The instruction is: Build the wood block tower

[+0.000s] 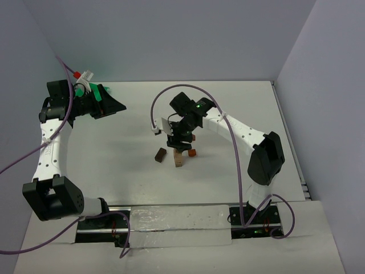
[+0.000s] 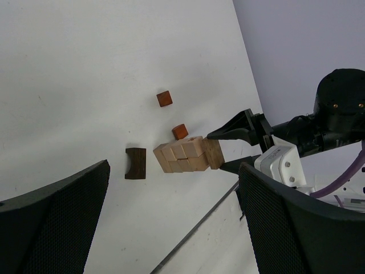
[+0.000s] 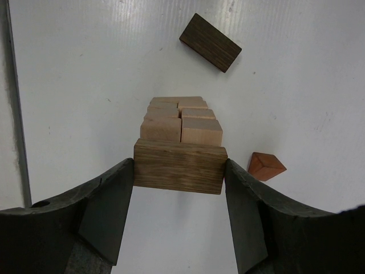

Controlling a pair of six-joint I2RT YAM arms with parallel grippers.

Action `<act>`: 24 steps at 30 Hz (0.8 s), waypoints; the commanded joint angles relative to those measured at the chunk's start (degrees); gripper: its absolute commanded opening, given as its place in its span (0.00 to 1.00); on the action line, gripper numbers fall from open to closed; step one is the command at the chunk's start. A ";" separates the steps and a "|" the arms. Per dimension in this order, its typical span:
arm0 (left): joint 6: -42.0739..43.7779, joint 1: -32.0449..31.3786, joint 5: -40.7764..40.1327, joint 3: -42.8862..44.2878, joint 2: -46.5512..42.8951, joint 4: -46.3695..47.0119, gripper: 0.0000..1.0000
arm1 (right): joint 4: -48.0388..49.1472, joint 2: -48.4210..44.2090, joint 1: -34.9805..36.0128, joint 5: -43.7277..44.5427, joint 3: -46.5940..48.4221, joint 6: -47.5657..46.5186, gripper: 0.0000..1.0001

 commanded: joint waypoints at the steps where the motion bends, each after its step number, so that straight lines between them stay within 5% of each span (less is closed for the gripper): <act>1: -0.24 0.46 1.57 -0.07 -1.66 1.94 0.99 | 0.71 0.35 0.67 0.44 1.10 -1.23 0.47; 24: 0.01 0.61 2.36 0.23 -1.32 1.59 0.99 | 0.96 1.87 1.43 0.83 2.90 -1.29 0.57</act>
